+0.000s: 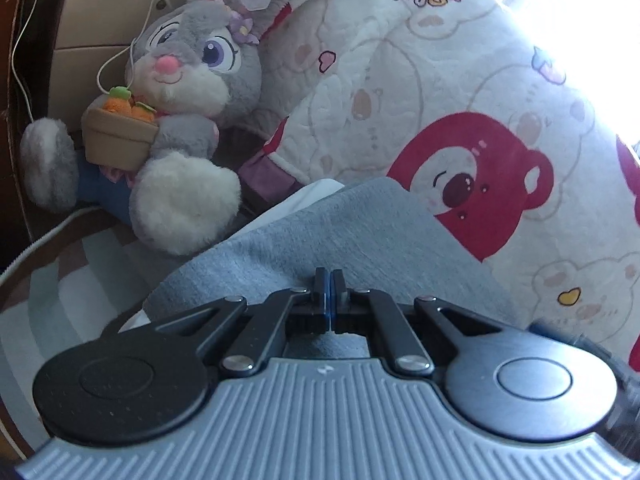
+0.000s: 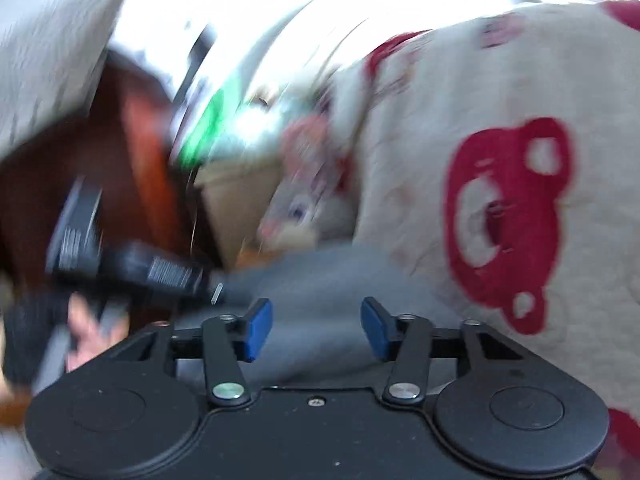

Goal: Fold clothes

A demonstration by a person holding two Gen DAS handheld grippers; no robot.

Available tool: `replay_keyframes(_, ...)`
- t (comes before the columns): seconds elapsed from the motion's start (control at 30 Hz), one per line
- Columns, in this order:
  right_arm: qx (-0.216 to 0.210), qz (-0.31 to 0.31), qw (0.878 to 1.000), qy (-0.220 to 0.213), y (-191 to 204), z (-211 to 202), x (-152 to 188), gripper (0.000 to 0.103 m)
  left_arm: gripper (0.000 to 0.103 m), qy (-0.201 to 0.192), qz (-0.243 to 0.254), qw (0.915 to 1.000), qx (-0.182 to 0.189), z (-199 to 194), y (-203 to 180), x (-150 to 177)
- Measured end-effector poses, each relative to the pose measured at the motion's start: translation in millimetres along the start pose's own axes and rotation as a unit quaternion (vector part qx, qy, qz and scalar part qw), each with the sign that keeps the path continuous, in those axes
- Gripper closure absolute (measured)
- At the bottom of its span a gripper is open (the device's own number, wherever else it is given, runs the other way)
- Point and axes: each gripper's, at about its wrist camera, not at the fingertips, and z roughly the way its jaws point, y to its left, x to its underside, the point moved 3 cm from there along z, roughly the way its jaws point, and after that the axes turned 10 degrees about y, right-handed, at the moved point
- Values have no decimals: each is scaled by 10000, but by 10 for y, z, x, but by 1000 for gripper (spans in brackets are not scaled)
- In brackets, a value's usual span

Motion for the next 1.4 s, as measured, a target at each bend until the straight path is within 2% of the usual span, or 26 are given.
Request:
replay_keyframes(0.1, -369, -634, 9973, 82, 377, 0, 92, 55, 101, 38, 12, 10000, -55, 19, 12, -20)
replay_keyframes(0.13, -539, -875, 9946, 120, 511, 4, 162, 62, 101, 51, 16, 10000, -73, 26, 17, -28)
replay_keyframes(0.17, -708, -1115, 9911, 158, 646, 7, 233, 62, 101, 65, 20, 9999, -92, 32, 22, -35)
replay_keyframes(0.27, -1158, -1588, 9795, 439, 837, -52, 372, 58, 100, 6, 109, 9999, -85, -1, 36, -46)
replay_keyframes(0.33, -1121, -1577, 9806, 306, 777, -200, 329, 63, 100, -127, 244, 9996, -87, -65, 31, -44)
replay_keyframes(0.4, -1106, -1049, 9883, -87, 577, -388, 202, 60, 94, -358, 446, 9983, -126, -174, 10, -19)
replay_keyframes(0.43, -1057, -660, 9917, -328, 432, -469, 124, 50, 91, -467, 516, 9975, -140, -233, 5, 2)
replay_keyframes(0.5, -438, -162, 9973, -565, 180, -511, 24, 36, 86, -682, 657, 9954, -168, -352, -6, 44)
replay_keyframes(0.57, 339, 27, 9985, -424, -54, -409, -32, 36, 85, -743, 1027, 9918, 181, -478, -120, 109)
replay_keyframes(0.63, 726, 74, 9970, -247, -218, -300, -34, 36, 80, -781, 1422, 9851, 576, -608, -246, 178)
replay_keyframes(0.7, 814, 255, 9962, -188, -364, -247, -20, 36, 60, -472, 2092, 9747, 623, -615, -455, 274)
replay_keyframes(0.77, 696, 545, 9960, -128, -509, -196, 9, 37, 59, -86, 2544, 9664, 364, -510, -581, 378)
replay_keyframes(0.83, 620, 711, 9955, -8, -569, -120, 51, 37, 59, 240, 2678, 9631, 124, -382, -581, 462)
replay_keyframes(0.93, 617, 761, 9951, 147, -568, -38, 136, 37, 57, 189, 2679, 9632, 109, -350, -500, 573)
replay_keyframes(1.0, 646, 734, 9950, 218, -583, 19, 185, 39, 49, 77, 3038, 9527, 56, -389, -543, 674)
replay_keyframes(1.1, 776, 557, 9952, 233, -569, 81, 119, 41, 45, -9, 3628, 9318, -93, -505, -630, 900)
replay_keyframes(1.13, 771, 574, 9951, 212, -582, 73, 108, 41, 44, -12, 3695, 9291, -150, -523, -635, 951)
replay_keyframes(1.2, 806, 614, 9947, 173, -613, 58, 92, 45, 43, -5, 3761, 9262, -270, -545, -631, 1040)
replay_keyframes(1.27, 959, 672, 9930, 144, -660, 46, 98, 44, 43, -11, 3692, 9287, -347, -588, -625, 1114)
replay_keyframes(1.33, 1135, 812, 9902, 101, -727, 22, 93, 44, 38, 43, 3634, 9306, -440, -630, -616, 1213)
replay_keyframes(1.37, 1150, 899, 9892, 103, -763, 13, 86, 44, 30, 129, 3600, 9316, -496, -638, -608, 1271)
replay_keyframes(1.4, 1168, 963, 9884, 83, -796, 2, 79, 44, 28, 215, 3565, 9324, -552, -646, -600, 1329)
